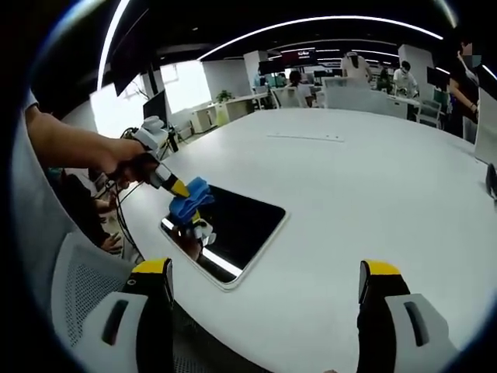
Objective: Wipe the mirror surface with the cleaning cloth until all visible marks leave the cleaned area.
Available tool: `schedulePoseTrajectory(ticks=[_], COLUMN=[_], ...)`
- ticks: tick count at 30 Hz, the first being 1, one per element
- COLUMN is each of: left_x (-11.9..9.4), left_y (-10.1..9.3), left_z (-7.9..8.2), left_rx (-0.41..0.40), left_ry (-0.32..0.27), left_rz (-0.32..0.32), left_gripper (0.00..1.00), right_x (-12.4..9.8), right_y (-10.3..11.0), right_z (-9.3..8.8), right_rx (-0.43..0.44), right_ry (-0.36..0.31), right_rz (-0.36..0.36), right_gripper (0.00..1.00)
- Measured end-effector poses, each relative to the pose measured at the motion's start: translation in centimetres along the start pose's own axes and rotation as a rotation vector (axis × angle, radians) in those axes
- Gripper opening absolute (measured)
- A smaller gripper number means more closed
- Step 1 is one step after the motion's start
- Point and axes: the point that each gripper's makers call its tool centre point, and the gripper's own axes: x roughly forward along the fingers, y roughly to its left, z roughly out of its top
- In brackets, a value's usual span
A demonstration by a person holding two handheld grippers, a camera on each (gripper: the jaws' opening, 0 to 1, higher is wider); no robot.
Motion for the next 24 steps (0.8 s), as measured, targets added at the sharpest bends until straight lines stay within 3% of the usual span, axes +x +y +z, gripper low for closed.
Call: schedulePoseTrajectory(ticks=[24], left_x=[-0.08], left_y=[0.01], left_z=[-0.11], left_rx=[0.079], left_ry=[-0.022], left_rz=[0.013], left_gripper=[0.02], right_x=[-0.76], right_y=[-0.27], right_z=[-0.37], right_rx=[0.0], right_ry=[-0.013], right_rz=[-0.022], right_gripper=[0.99])
